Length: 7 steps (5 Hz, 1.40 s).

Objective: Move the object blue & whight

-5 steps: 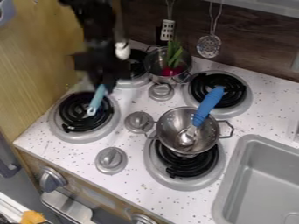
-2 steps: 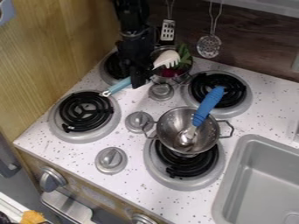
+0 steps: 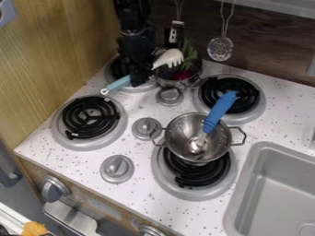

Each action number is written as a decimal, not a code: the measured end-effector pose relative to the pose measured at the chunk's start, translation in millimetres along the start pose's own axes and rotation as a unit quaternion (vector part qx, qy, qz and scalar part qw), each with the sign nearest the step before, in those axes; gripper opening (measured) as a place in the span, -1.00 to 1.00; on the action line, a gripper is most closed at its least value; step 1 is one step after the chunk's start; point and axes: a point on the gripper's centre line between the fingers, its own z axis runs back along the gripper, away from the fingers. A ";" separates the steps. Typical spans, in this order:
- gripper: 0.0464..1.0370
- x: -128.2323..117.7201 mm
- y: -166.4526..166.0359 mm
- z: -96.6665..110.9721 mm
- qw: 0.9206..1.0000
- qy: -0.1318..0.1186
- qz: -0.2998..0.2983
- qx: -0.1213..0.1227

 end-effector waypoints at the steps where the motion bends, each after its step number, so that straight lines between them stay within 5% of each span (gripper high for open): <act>1: -0.59 -2.7 9.1 3.1 1.000 0.004 0.014 0.006; 2: -0.59 -3.3 19.6 -9.2 0.999 0.019 0.035 -0.017; 5: -0.47 15.9 24.5 -29.3 0.998 -0.001 0.053 -0.017; 7: 0.70 8.6 15.8 -40.0 0.998 0.014 0.067 0.003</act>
